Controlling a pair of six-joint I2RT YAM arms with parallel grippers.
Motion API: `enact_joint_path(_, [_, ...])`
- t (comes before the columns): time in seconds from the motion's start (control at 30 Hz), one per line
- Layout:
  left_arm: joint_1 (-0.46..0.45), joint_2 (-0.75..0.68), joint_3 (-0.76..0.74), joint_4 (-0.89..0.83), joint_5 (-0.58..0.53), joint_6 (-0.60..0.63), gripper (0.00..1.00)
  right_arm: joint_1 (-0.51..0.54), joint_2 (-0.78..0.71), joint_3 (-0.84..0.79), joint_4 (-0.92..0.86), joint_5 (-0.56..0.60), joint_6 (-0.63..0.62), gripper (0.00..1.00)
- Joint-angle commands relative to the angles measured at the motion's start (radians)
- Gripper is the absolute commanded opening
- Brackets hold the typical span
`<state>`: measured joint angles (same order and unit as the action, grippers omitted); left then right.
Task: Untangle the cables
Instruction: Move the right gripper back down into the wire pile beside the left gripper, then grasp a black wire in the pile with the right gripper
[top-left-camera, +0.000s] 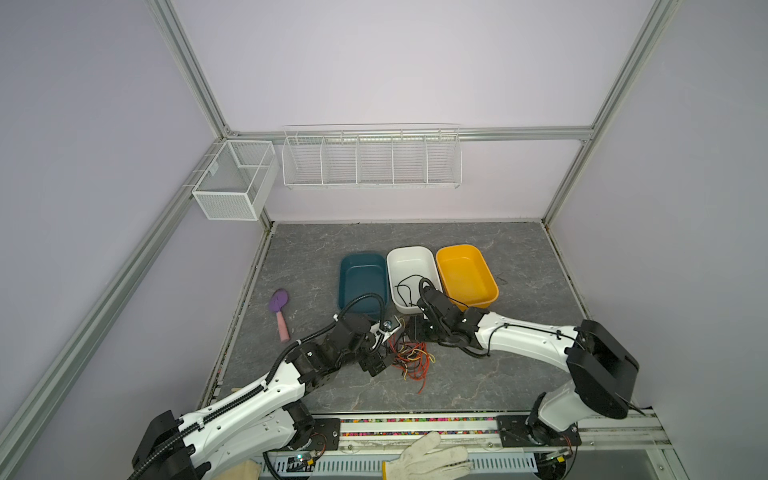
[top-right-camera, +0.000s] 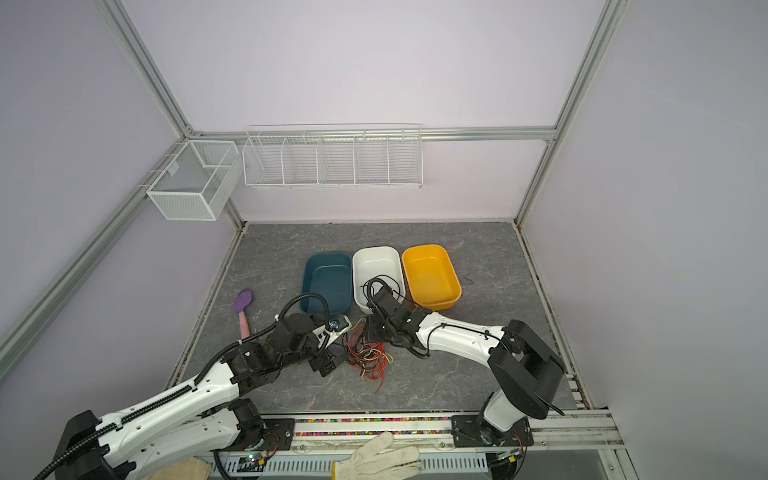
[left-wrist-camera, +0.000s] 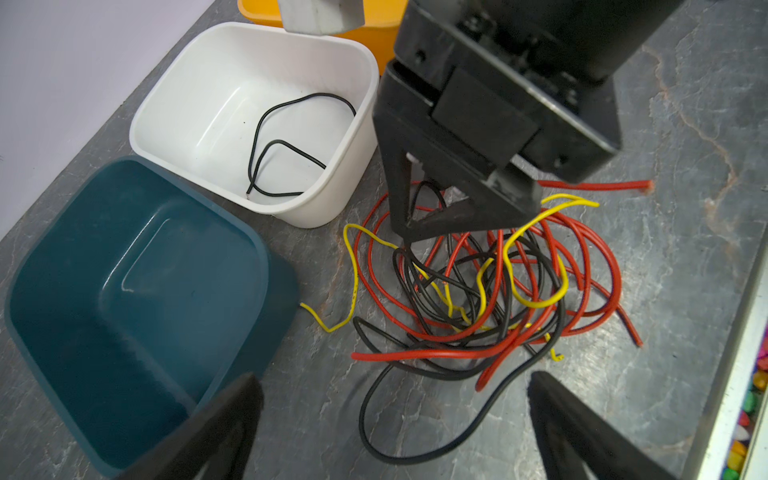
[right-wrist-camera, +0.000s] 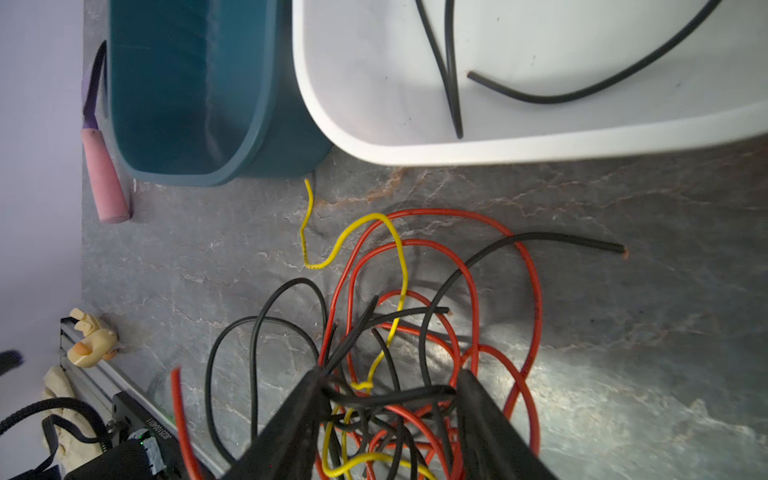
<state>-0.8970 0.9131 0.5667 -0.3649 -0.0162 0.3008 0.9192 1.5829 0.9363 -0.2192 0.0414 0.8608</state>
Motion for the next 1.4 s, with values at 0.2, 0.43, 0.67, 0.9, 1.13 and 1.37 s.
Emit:
enact_joint_path(0.2, [-0.005,0.007,0.001,-0.024,0.025,0.022,1.0,0.006,0.067,0.043,0.021,0.029,-0.007,0.54])
enact_joint_path(0.43, [-0.005,0.002,0.001,-0.022,0.025,0.021,1.0,0.009,0.042,0.009,0.065,-0.015,-0.031,0.56])
enact_joint_path(0.67, [-0.006,0.0,0.002,-0.026,0.027,0.02,1.0,0.012,0.091,0.036,0.086,-0.058,-0.043,0.58])
enact_joint_path(0.9, [-0.006,-0.008,-0.001,-0.025,0.025,0.022,1.0,0.018,0.114,0.051,0.099,-0.063,-0.059,0.59])
enact_joint_path(1.13, [-0.007,-0.01,-0.001,-0.026,0.026,0.024,1.0,0.018,0.146,0.075,0.069,-0.032,-0.059,0.45])
enact_joint_path(1.37, [-0.007,-0.011,-0.002,-0.025,0.028,0.023,1.0,0.02,0.11,0.075,0.053,-0.012,-0.062,0.25])
